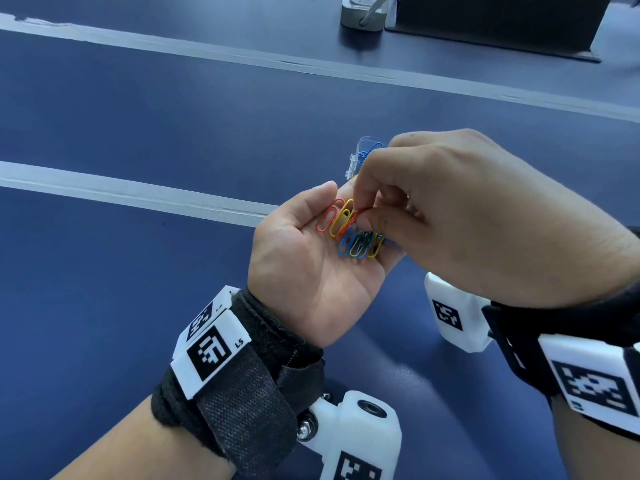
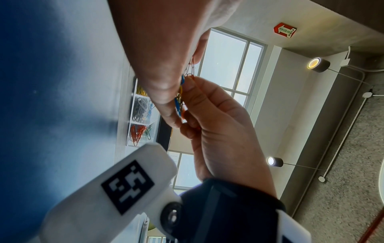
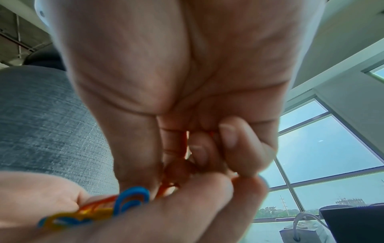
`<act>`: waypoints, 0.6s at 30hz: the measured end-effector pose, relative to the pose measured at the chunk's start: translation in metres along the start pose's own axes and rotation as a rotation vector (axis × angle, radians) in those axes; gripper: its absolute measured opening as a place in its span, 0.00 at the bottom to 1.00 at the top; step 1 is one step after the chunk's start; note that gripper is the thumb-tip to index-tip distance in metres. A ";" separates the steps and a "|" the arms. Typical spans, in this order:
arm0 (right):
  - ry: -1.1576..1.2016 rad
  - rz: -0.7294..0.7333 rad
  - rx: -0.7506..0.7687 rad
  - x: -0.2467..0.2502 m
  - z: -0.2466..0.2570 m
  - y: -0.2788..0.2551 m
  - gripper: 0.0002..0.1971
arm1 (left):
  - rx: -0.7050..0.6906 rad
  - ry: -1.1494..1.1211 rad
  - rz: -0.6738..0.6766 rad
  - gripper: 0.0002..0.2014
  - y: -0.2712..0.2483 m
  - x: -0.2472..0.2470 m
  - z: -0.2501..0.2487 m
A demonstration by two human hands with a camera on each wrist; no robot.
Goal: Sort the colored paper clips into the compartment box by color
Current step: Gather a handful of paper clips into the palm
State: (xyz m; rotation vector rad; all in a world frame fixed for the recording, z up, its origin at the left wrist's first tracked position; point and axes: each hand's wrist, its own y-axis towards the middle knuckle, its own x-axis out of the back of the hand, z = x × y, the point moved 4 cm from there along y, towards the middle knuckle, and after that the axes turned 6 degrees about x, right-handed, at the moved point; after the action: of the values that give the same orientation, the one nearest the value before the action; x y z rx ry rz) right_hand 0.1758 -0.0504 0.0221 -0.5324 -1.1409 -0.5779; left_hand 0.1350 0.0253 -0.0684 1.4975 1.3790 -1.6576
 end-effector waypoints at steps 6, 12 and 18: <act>0.028 -0.057 0.031 0.010 0.006 -0.003 0.07 | -0.035 0.085 -0.013 0.20 0.001 -0.001 0.001; 0.105 -0.152 0.111 0.019 0.013 -0.006 0.04 | -0.054 0.124 0.054 0.25 0.000 -0.006 0.003; 0.125 -0.128 0.099 0.012 0.011 -0.005 0.03 | -0.049 0.156 -0.008 0.19 -0.002 -0.011 0.004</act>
State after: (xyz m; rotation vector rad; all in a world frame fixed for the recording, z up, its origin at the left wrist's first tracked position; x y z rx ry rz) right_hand 0.1684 -0.0487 0.0377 -0.3350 -1.0839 -0.6529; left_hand 0.1342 0.0200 -0.0581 1.6235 1.4982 -1.5273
